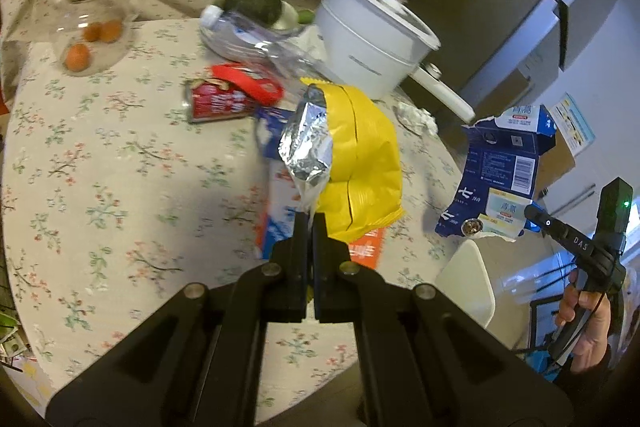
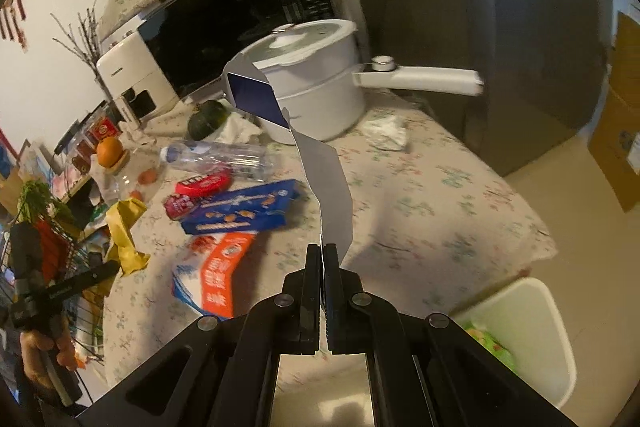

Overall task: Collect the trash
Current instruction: 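Carry the yellow wrapper and white paper to the bin and release them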

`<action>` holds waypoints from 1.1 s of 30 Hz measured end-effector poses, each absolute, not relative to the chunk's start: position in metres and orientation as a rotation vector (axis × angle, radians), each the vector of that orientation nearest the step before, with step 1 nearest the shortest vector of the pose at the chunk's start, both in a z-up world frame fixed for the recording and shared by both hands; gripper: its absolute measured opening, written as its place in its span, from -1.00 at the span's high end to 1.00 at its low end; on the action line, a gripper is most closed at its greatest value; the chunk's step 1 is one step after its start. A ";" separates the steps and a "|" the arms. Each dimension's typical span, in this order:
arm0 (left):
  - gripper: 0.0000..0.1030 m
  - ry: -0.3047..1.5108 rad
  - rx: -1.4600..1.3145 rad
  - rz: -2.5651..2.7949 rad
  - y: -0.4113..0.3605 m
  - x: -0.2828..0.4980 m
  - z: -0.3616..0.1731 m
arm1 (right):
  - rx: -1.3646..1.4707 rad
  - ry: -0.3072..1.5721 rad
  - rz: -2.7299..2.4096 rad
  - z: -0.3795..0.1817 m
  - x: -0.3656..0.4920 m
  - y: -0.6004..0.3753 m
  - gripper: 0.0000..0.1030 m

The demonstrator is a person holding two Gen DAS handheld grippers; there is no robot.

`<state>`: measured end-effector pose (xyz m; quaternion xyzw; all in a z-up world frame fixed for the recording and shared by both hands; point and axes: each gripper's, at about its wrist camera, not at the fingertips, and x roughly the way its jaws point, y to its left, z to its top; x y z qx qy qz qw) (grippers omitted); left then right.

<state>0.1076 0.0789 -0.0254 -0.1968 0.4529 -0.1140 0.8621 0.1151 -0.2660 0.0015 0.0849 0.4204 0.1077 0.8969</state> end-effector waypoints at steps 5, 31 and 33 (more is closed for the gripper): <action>0.96 0.963 -0.375 -0.295 0.048 0.106 -0.024 | 0.168 0.896 0.161 -0.001 0.092 -0.302 0.96; 0.96 1.075 -0.041 -0.601 -0.166 0.079 -0.050 | 0.256 1.175 -0.052 -0.082 0.029 -0.430 0.49; 0.96 1.084 -0.017 -0.625 -0.183 0.078 -0.054 | 0.256 1.159 -0.058 -0.079 0.026 -0.433 0.24</action>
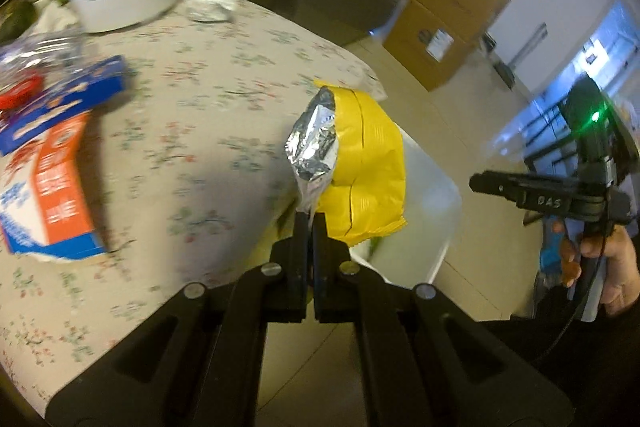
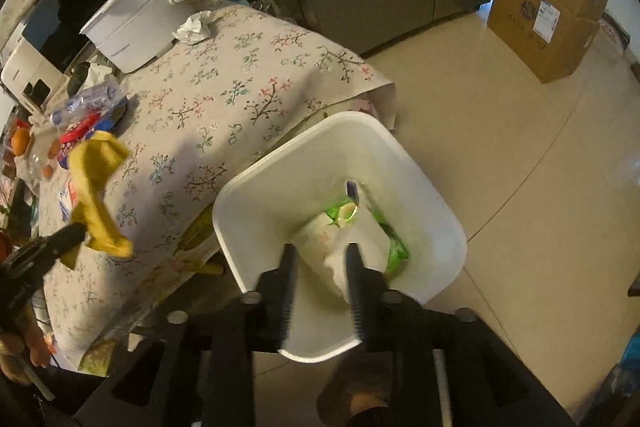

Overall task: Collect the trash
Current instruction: 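Carry the yellow wrapper and white paper to the bin and release them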

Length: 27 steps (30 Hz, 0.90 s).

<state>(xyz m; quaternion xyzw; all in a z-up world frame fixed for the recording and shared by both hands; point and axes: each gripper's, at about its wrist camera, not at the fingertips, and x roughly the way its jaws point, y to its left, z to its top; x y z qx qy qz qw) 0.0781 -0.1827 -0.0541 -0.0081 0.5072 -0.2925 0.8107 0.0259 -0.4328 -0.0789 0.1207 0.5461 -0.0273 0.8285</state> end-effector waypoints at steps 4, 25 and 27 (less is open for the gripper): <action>0.96 1.103 0.033 -0.662 -0.215 0.075 -0.068 | 0.257 1.148 -0.070 -0.077 0.019 -0.441 0.10; 0.47 1.090 0.092 -0.691 -0.268 0.085 -0.111 | 0.241 1.168 -0.115 -0.088 0.013 -0.460 -0.12; 0.31 1.073 0.099 -0.683 -0.264 0.085 -0.107 | 0.238 1.168 -0.114 -0.088 0.014 -0.459 -0.12</action>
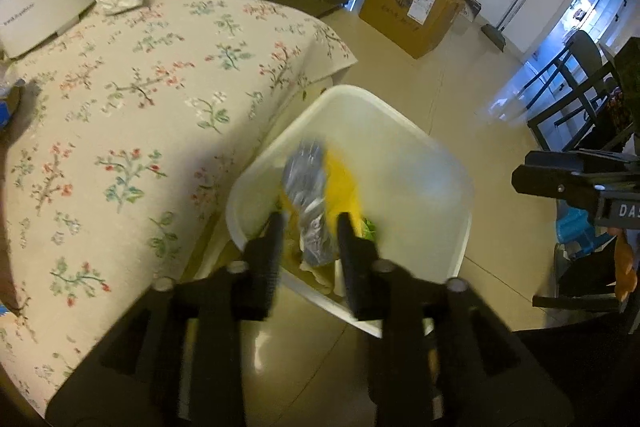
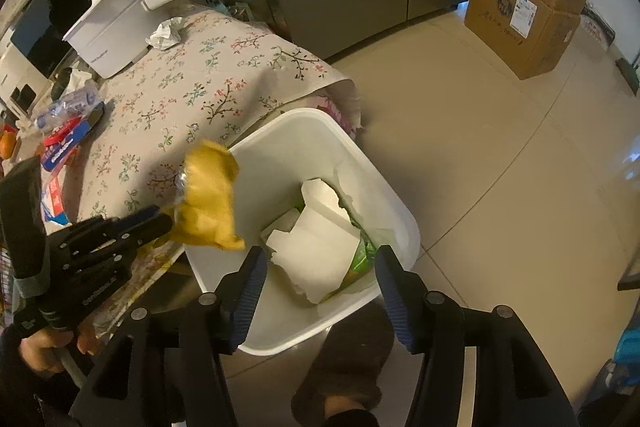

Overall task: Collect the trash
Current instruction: 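Carry the yellow wrapper and white paper to the bin and release them, then move both tools back over the table toward the white-and-orange bag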

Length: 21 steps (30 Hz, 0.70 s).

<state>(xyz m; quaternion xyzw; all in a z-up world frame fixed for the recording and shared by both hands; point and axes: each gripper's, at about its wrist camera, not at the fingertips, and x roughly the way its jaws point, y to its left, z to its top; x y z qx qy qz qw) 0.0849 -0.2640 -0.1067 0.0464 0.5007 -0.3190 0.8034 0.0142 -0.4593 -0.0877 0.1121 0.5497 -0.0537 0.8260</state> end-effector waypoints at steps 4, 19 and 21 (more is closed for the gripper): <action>0.16 1.054 0.123 -0.662 -0.252 0.085 -0.101 | 0.236 1.166 -0.113 -0.086 0.016 -0.457 -0.13; -0.72 0.950 0.139 -0.308 -0.130 0.107 -0.060 | 0.199 1.134 -0.051 -0.078 0.056 -0.403 -0.33; -0.73 0.941 0.143 -0.257 -0.112 0.112 -0.059 | 0.191 1.131 -0.040 -0.078 0.067 -0.390 -0.34</action>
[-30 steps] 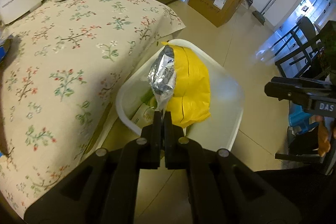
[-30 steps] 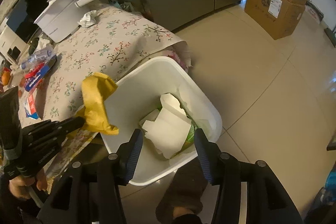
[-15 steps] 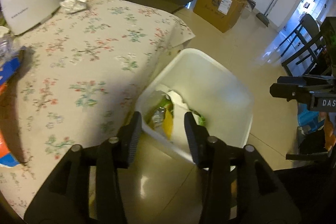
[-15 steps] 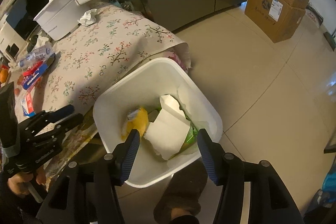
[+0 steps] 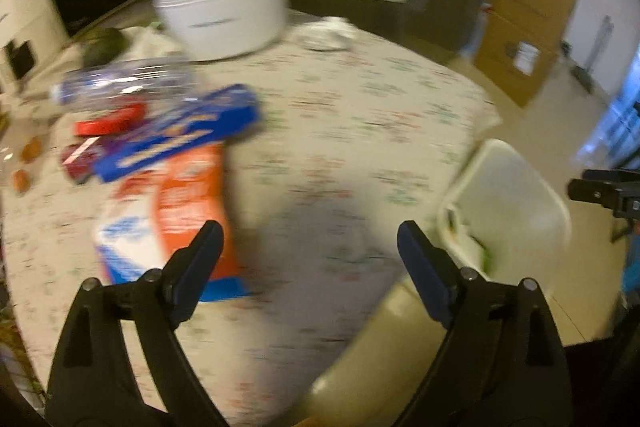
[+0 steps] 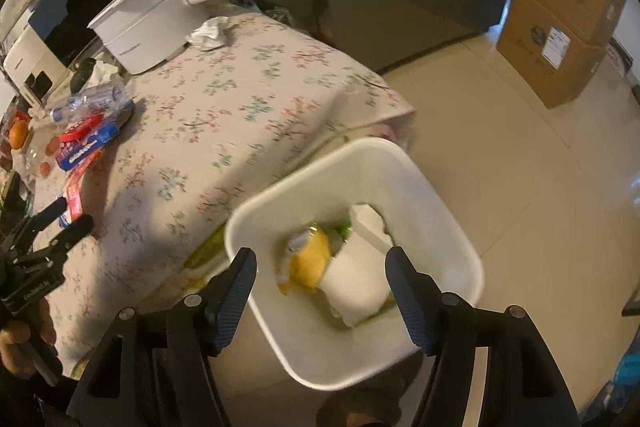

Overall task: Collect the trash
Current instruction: 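Move both tools back over the table toward the white-and-orange bag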

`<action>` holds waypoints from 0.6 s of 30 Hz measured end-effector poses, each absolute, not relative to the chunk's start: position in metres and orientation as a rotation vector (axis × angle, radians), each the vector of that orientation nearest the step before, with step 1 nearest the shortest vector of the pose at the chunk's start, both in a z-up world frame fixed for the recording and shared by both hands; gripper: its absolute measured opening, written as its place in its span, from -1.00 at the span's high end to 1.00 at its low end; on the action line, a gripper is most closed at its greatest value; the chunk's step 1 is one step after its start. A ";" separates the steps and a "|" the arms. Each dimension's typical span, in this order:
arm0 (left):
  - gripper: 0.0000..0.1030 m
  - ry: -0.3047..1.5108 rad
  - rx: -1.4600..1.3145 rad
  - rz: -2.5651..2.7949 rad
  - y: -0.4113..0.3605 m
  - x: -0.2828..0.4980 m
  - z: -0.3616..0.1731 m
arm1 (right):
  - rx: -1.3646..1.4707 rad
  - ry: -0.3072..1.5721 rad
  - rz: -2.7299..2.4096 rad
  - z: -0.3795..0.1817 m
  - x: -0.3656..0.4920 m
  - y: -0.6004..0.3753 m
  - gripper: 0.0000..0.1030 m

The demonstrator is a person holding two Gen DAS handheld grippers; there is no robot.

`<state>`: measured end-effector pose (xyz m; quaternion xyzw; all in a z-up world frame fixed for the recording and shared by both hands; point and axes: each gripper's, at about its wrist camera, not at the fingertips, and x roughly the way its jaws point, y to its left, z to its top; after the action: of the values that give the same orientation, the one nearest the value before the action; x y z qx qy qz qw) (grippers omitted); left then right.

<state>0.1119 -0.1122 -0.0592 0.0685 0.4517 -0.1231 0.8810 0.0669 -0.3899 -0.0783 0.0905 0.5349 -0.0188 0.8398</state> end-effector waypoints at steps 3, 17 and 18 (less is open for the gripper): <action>-0.73 0.947 0.144 -0.190 -0.091 0.122 -0.063 | 0.186 1.132 -0.017 -0.079 0.080 -0.371 -0.35; -0.69 0.983 0.225 -0.008 -0.077 0.150 -0.092 | 0.072 1.139 0.085 -0.082 0.111 -0.302 -0.38; -0.60 0.985 0.221 -0.010 -0.075 0.150 -0.092 | 0.069 1.142 0.086 -0.083 0.112 -0.301 -0.38</action>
<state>0.1499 -0.0753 -0.0916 0.1059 0.4717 -0.0050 0.8753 0.1121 -0.3015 -0.0833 0.0325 0.5401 0.0406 0.8400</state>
